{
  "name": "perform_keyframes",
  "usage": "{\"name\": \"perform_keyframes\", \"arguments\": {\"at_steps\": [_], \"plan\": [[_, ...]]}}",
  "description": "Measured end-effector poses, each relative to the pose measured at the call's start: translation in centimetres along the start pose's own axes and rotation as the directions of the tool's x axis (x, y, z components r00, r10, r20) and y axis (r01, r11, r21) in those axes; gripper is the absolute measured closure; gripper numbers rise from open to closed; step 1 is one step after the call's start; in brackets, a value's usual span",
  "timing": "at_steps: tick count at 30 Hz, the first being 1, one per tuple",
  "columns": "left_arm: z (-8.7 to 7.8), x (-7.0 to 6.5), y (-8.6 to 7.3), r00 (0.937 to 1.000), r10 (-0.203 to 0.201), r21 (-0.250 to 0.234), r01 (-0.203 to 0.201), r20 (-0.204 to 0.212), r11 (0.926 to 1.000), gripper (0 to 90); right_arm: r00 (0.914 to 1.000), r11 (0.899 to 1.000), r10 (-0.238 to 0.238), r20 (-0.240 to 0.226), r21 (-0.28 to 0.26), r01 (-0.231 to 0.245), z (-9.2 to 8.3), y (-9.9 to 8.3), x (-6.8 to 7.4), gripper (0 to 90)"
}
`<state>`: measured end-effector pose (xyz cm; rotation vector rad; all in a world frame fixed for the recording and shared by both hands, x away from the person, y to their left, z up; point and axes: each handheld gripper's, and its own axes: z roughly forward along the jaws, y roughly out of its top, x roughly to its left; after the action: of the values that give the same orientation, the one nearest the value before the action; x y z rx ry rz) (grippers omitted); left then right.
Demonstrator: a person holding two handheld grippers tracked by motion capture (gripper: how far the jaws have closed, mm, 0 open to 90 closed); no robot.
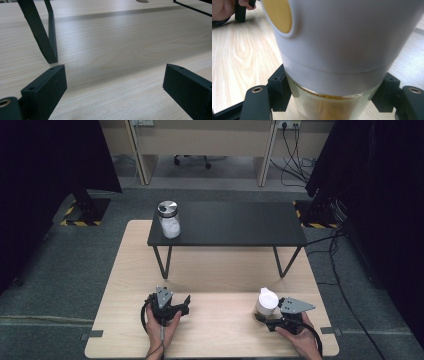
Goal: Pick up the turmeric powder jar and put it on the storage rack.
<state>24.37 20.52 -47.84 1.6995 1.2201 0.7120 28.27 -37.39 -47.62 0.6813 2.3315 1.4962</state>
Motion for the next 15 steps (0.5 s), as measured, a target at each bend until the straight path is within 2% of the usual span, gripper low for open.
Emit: {"name": "perform_keyframes", "arguments": {"at_steps": [7,12,15], "plan": [[-0.03,-0.03,-0.08,1.0,-0.004,-0.005,0.004,-0.003,1.0,4.6,1.0,1.0,0.0,-0.005,-0.003,0.0,-0.03,-0.05,-0.1,30.8],[-0.09,0.02,-0.19,1.0,-0.005,-0.011,0.005,0.0,0.9999,4.3,0.9993,1.0,0.009,0.036,0.007,-0.01,-0.13,0.26,0.54,30.8],[-0.11,0.09,-0.2,1.0,-0.006,-0.011,0.006,0.001,0.9999,4.3,0.9994,1.0,0.006,0.034,-0.006,-0.006,-0.46,0.67,0.86,30.9]]}}
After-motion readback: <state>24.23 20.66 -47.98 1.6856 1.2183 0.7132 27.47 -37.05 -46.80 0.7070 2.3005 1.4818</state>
